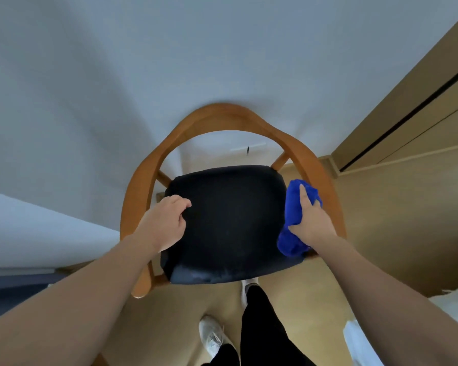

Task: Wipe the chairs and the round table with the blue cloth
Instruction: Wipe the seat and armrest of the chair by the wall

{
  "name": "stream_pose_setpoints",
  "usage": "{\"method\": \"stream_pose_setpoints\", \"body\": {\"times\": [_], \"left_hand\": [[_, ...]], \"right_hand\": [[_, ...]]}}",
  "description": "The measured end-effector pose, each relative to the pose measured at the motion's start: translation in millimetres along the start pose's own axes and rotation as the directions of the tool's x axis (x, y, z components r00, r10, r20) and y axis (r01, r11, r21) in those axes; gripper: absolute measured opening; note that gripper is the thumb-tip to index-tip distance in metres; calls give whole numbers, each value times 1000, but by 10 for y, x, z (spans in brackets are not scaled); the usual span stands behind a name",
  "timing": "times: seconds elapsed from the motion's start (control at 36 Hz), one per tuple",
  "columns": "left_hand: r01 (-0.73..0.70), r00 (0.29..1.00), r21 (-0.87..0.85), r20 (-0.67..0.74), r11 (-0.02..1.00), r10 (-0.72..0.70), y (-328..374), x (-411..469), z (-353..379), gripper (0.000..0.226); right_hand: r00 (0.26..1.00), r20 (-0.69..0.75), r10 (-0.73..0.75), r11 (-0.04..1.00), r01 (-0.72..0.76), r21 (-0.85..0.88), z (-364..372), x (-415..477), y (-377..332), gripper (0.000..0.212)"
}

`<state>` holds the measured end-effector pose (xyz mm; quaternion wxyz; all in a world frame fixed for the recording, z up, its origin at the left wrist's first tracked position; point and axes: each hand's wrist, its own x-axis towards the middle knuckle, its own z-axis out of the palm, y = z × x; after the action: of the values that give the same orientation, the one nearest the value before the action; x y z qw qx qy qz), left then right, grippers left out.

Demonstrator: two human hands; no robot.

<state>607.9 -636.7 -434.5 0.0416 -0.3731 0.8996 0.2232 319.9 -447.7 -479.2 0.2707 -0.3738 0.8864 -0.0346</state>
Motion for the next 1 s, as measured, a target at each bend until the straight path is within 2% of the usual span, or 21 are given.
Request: {"method": "stream_pose_setpoints", "body": {"times": [0.06, 0.17, 0.22, 0.31, 0.39, 0.56, 0.75, 0.83, 1.0], "left_hand": [[69, 998, 47, 8, 997, -69, -171, 174, -16, 44], [184, 980, 133, 52, 974, -192, -482, 546, -12, 59], [217, 970, 202, 66, 955, -235, -646, 719, 15, 62], [244, 959, 286, 70, 927, -274, -930, 937, 92, 66], [260, 945, 322, 108, 910, -308, -1176, 1059, 183, 70], [261, 943, 252, 137, 932, -302, -1349, 1106, 247, 74], [299, 936, 150, 143, 942, -320, -1381, 1105, 242, 85], [301, 935, 141, 151, 943, -321, -1404, 1105, 230, 86], [324, 926, 135, 159, 937, -343, -1379, 1103, 223, 87]], "right_hand": [[996, -67, -50, 997, 54, 60, -50, 234, -254, 101], [993, -114, -26, 992, 40, 123, -163, 766, -701, 98], [989, -148, -11, 967, 48, 249, -133, 1097, -877, 100], [980, -178, 87, 854, 19, 520, 27, 1588, -1079, 106], [964, -187, 189, 746, -17, 666, 165, 1960, -1296, 108], [916, -244, 317, 685, -43, 727, 355, 2360, -1733, 105], [858, -262, 442, 516, -5, 856, 514, 2584, -2202, 105], [874, -267, 406, 511, 26, 859, 587, 2572, -2337, 103], [951, -233, 202, 583, 74, 809, 792, 2396, -2674, 103]]}}
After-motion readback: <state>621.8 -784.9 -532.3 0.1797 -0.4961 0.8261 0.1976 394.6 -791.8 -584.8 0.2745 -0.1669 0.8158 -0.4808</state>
